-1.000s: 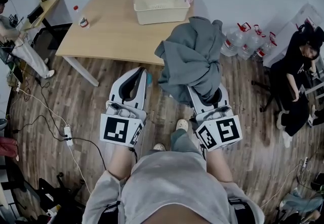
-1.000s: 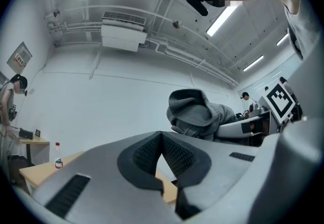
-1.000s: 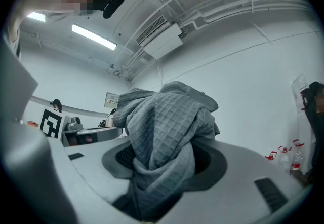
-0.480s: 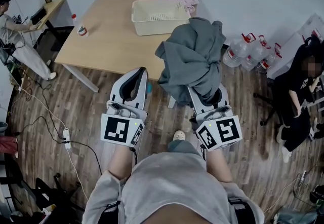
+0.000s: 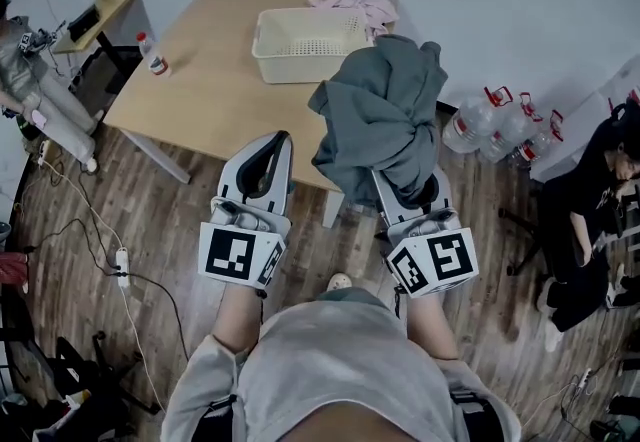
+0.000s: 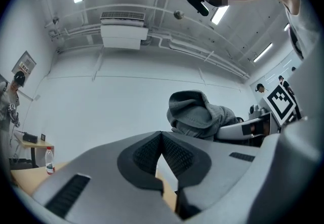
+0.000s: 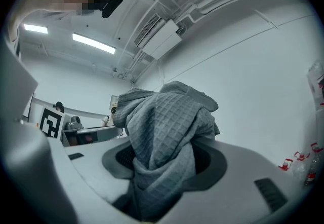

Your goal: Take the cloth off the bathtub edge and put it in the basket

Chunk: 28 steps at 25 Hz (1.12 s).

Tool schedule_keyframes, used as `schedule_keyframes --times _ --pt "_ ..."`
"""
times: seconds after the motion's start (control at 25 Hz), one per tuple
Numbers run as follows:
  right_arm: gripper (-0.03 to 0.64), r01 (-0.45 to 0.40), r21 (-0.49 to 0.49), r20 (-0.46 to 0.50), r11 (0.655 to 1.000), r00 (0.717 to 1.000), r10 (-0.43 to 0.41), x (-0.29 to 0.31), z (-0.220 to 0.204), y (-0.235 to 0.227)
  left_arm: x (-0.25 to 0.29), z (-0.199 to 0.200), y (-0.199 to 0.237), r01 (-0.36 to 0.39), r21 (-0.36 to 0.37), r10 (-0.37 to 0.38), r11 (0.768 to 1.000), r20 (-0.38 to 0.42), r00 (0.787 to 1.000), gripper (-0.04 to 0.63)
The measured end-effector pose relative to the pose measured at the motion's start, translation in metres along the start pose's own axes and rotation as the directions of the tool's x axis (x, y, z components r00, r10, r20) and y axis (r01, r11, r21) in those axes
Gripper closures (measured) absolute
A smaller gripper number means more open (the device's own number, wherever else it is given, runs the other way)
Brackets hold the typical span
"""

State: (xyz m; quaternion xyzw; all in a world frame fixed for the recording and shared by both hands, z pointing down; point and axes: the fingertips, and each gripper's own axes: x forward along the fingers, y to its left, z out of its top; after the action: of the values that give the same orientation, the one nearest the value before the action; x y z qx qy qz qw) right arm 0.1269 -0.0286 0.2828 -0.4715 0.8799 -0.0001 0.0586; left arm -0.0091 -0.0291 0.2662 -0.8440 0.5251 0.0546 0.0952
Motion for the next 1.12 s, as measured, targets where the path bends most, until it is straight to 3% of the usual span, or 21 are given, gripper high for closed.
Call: schedule_keyframes --times 0.72,1.12 --pt "0.394 -0.11 0.038 -0.01 0.993 0.994 0.11 0.039 -0.014 -0.052 0.047 -0.019 -0.002 -0.104 0.028 0.105 0.994 -0.033 0.994 0.598" --pt "0.394 -0.071 0.035 -0.024 0.997 0.997 0.072 0.092 -0.022 -0.057 0.081 -0.033 0.043 -0.069 0.009 0.07 0.998 -0.033 0.997 0.598"
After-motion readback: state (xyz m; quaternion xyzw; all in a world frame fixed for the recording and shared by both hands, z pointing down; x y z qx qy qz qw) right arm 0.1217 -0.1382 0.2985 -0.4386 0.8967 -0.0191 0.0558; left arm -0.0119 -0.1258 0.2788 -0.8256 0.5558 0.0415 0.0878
